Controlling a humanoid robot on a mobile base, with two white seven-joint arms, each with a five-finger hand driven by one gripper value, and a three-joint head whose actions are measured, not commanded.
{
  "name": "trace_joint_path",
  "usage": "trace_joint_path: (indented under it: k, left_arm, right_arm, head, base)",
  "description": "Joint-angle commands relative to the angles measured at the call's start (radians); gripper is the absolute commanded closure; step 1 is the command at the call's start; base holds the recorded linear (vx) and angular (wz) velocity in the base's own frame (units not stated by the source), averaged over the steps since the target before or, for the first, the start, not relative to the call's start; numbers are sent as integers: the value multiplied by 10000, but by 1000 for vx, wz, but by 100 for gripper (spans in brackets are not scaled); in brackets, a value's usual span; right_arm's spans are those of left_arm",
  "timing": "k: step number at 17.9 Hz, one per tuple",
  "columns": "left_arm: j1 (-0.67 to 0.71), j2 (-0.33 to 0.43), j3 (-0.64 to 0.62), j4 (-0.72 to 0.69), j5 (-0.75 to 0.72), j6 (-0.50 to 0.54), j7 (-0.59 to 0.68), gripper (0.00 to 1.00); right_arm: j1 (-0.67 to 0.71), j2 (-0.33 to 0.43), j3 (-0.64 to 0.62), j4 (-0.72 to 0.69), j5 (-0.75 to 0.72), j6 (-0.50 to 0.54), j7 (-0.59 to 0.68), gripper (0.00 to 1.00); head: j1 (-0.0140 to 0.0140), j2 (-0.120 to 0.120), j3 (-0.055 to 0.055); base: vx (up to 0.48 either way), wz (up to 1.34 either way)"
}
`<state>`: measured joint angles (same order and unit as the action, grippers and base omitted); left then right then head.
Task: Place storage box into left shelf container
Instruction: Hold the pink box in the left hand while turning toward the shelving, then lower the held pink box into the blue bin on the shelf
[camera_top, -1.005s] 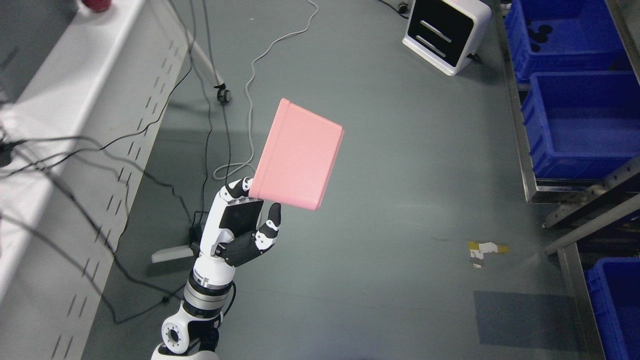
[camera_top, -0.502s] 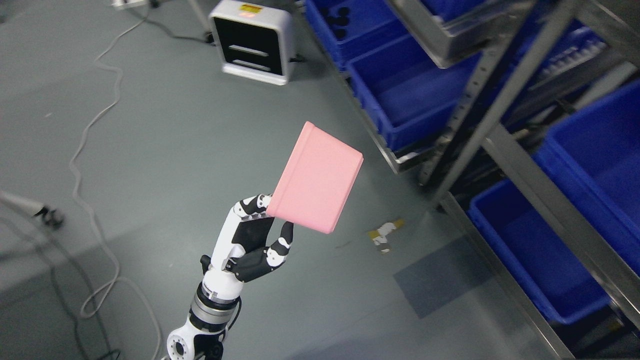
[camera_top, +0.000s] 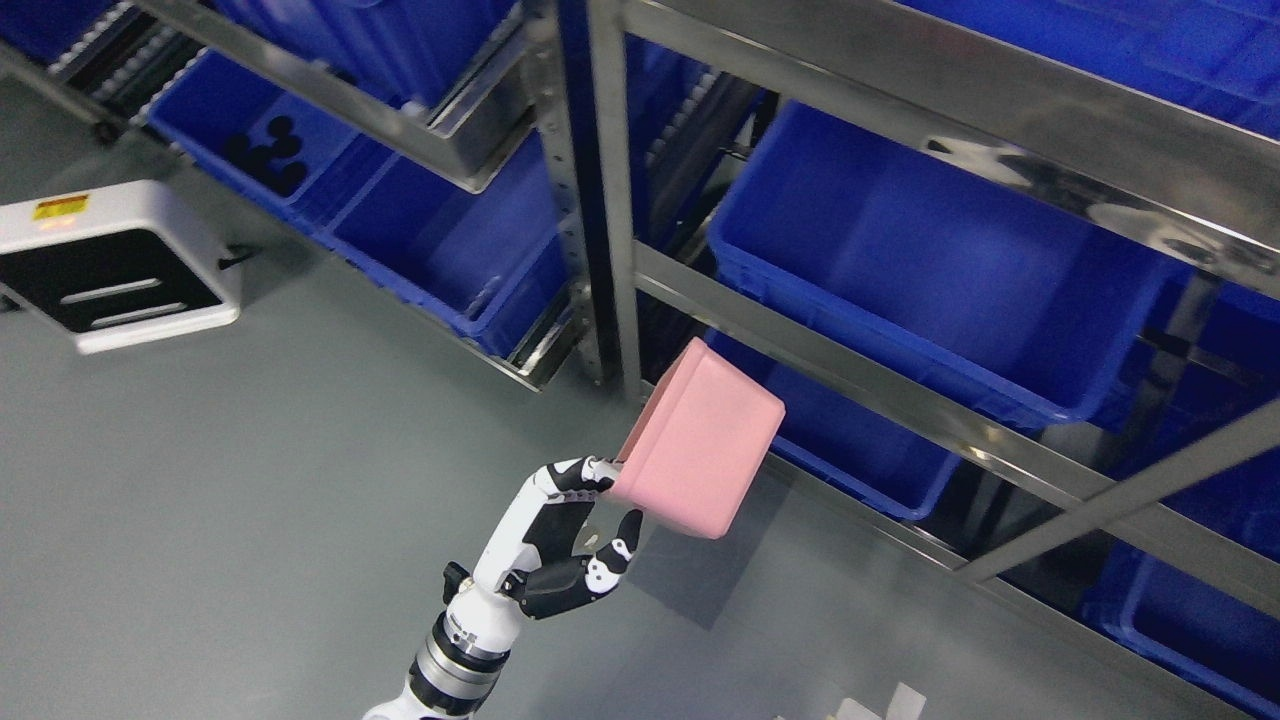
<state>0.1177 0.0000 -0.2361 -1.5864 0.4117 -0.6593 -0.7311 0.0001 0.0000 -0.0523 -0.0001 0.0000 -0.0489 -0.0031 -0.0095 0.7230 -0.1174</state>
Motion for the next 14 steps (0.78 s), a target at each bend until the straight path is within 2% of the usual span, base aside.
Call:
trace_joint_path:
  k: [1,6,11,14]
  left_arm:
    - [-132,174,334,921,-236,150,40,98]
    - [-1909,174,1530,2284,-1122,1038,25,98]
    - [-3812,174,2695,3743,-2579,1345,25,97]
    - [-4243,174,3692,4235,-3775,1744,25,96]
  right_arm:
    - [-31,-175,1,-174,-215,-17,15,0]
    - [-47,-175,1,-174,-215,-17,0,0]
    - [-32,-175,1,-174,-215,-2,0,0]
    - [-47,-175,1,-174,-215,-2,0,0]
  head:
    - [0,0,0]
    - [0,0,0]
    - [0,-3,0]
    - [0,-4,0]
  base:
    - [116,-799]
    - [69,-859]
    - [38,-789]
    - [36,-544]
